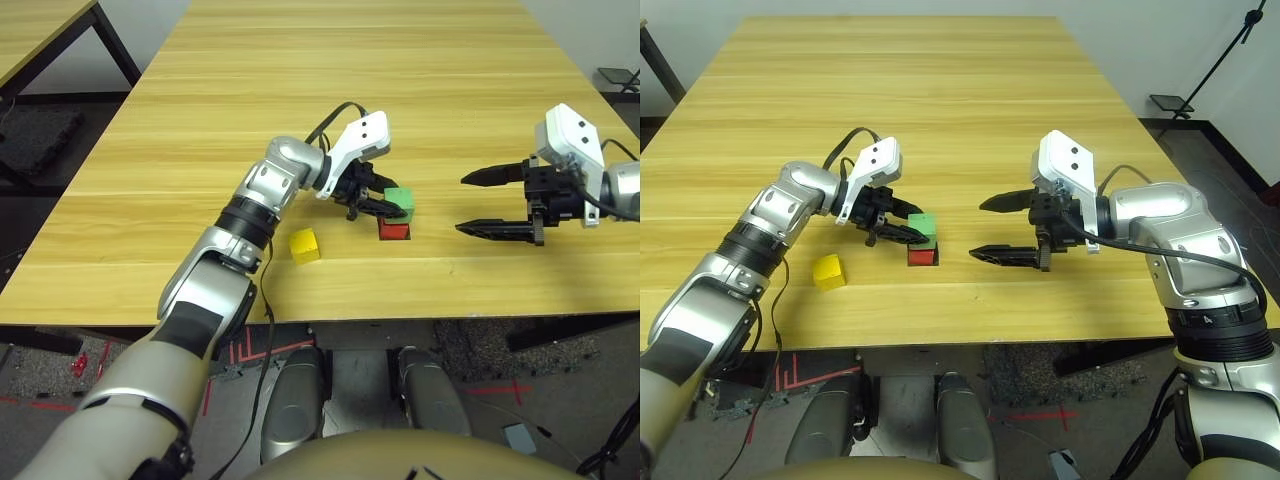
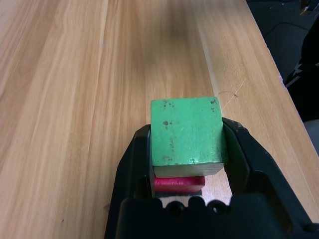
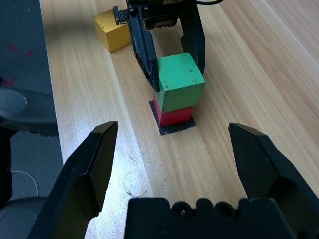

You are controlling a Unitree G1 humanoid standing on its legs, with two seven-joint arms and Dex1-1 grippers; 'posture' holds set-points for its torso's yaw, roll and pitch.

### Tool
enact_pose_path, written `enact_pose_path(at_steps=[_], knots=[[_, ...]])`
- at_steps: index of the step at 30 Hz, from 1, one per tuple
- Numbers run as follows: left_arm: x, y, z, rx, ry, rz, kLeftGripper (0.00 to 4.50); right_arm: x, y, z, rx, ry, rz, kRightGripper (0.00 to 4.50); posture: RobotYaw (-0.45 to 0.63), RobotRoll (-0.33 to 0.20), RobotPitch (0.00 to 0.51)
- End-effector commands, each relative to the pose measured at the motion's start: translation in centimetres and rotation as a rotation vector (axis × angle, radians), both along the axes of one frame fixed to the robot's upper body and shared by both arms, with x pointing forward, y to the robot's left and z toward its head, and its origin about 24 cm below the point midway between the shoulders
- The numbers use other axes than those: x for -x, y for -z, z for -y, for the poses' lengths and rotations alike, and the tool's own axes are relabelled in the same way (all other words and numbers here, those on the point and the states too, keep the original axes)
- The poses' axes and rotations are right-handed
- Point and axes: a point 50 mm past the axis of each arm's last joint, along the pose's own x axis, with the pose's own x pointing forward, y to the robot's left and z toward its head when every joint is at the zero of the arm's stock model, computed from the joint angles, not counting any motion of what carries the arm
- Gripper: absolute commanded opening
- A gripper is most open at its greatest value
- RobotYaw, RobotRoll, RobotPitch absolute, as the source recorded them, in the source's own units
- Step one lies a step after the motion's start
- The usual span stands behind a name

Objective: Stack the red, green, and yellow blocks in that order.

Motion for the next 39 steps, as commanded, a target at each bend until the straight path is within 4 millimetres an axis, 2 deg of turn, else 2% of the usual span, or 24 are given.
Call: enact_pose_path(at_steps=[1,8,11,15,18,20,26,31,39], knots=[[0.1,0.9,-0.1,-0.006,-0.012,-0.013,2.05,0.1,-0.8,0.0,-0.006,0.000,0.020,4.50,-0.04,-0.075,0.102],[-0.2,1.7,-1.0,-0.073,-0.044,-0.022,2.05,0.0,-0.8,0.1,-0.009,0.009,0.022,4.50,-0.03,-0.074,0.104],[-0.4,1.4,-1.4,-0.067,-0.073,-0.008,3.03,-0.2,-0.9,0.0,-0.012,0.009,0.029,4.50,-0.02,-0.075,0.100],[-0.5,-0.7,-2.8,-0.064,-0.118,0.079,4.40,-0.6,-1.1,-0.3,-0.020,0.002,0.040,4.50,0.01,-0.075,0.090],[0.4,-2.8,-4.6,-0.044,-0.191,0.107,4.46,-0.8,-1.2,-0.4,-0.019,-0.005,0.043,4.50,0.03,-0.071,0.081],[1.6,-3.3,-5.9,-0.061,-0.232,0.107,4.46,-1.0,-1.3,-0.5,-0.020,-0.012,0.047,4.50,0.04,-0.071,0.078],[5.7,-2.6,-10.1,-0.161,-0.361,0.036,4.46,-1.6,-1.3,-0.8,-0.024,-0.029,0.049,4.50,0.09,-0.070,0.073],[7.5,-1.0,-11.0,-0.155,-0.458,-0.019,4.46,-1.9,-1.3,-1.2,-0.031,-0.044,0.047,4.50,0.11,-0.077,0.074],[8.6,1.9,-11.3,-0.176,-0.512,-0.053,4.46,-2.2,-1.5,-1.5,-0.030,-0.067,0.042,4.50,0.12,-0.085,0.077]])
